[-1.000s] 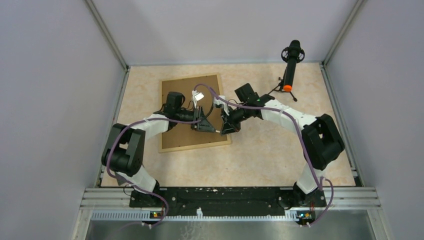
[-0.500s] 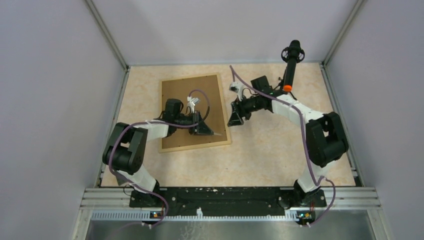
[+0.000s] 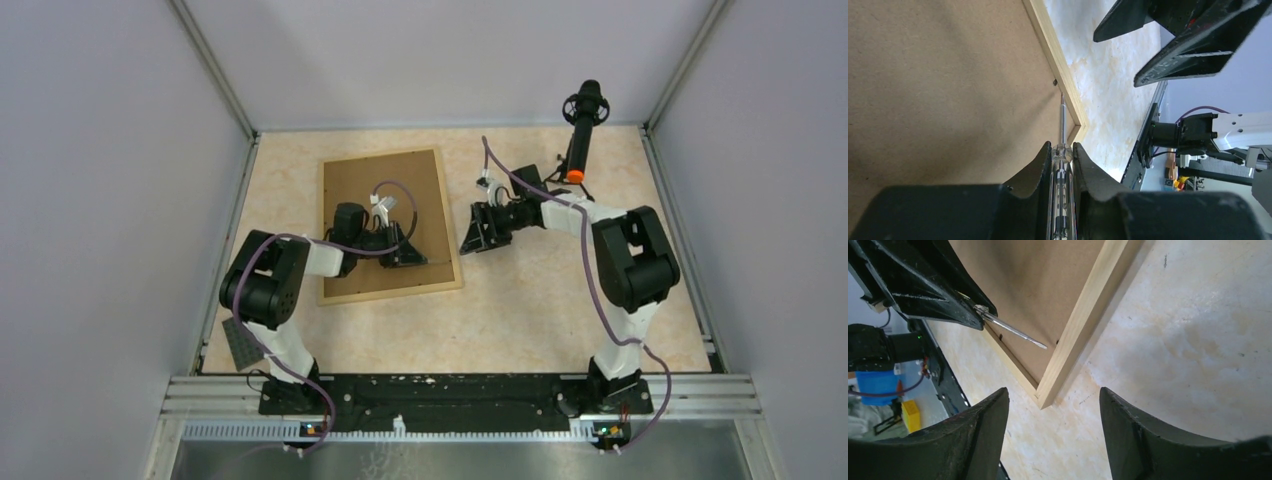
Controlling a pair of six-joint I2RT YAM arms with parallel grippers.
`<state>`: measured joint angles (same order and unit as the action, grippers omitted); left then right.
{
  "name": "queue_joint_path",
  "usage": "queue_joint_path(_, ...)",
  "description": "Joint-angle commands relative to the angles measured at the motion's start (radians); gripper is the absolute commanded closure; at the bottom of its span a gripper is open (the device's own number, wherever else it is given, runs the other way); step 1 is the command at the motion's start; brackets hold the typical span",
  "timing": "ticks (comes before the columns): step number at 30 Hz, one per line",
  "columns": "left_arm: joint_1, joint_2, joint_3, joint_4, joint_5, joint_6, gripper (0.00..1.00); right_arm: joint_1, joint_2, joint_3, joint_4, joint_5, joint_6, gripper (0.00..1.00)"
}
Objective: Take the photo out of the frame
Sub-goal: Adjust the screwdriver, then release the photo frame item from the photo frame.
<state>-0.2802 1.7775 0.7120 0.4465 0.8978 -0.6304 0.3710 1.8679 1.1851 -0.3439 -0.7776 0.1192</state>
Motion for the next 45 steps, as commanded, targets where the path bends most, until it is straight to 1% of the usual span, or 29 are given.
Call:
queue_joint_path(1, 0.009, 0.008, -0.021, 0.103, -0.028, 0.002, 1.0, 0.003, 0.05, 0.001, 0.099, -0.042, 0.134, 0.37)
queue_joint_path(4, 0.015, 0.012, -0.04, 0.124, -0.035, -0.005, 1.0, 0.003, 0.067, -0.016, 0.138, -0.05, 0.175, 0.43)
queue_joint_path(10, 0.015, 0.028, -0.053, 0.135, -0.044, 0.003, 1.0, 0.005, 0.088, -0.041, 0.182, -0.045, 0.232, 0.5)
queue_joint_path(12, 0.015, 0.037, -0.053, 0.142, -0.045, 0.003, 1.0, 0.012, 0.096, -0.048, 0.19, -0.042, 0.244, 0.56)
queue_joint_path(13, 0.013, 0.042, -0.05, 0.142, -0.043, 0.002, 1.0, 0.015, 0.103, -0.05, 0.191, -0.04, 0.249, 0.57)
queue_joint_path(18, 0.013, 0.07, -0.045, 0.15, -0.046, -0.007, 1.0, 0.035, 0.114, -0.066, 0.204, -0.026, 0.271, 0.58)
queue_joint_path(25, 0.01, 0.092, -0.048, 0.156, -0.031, -0.008, 1.0, 0.046, 0.131, -0.068, 0.215, 0.007, 0.294, 0.64)
queue_joint_path(31, 0.007, 0.114, -0.046, 0.162, -0.018, -0.009, 1.0, 0.047, 0.155, -0.052, 0.206, 0.022, 0.299, 0.73)
queue_joint_path(37, 0.004, 0.137, -0.041, 0.163, -0.02, -0.011, 1.0, 0.055, 0.174, -0.038, 0.195, 0.034, 0.292, 0.78)
queue_joint_path(45, -0.011, 0.175, -0.024, 0.173, -0.013, -0.014, 1.0, 0.08, 0.19, -0.035, 0.189, 0.049, 0.283, 0.87)
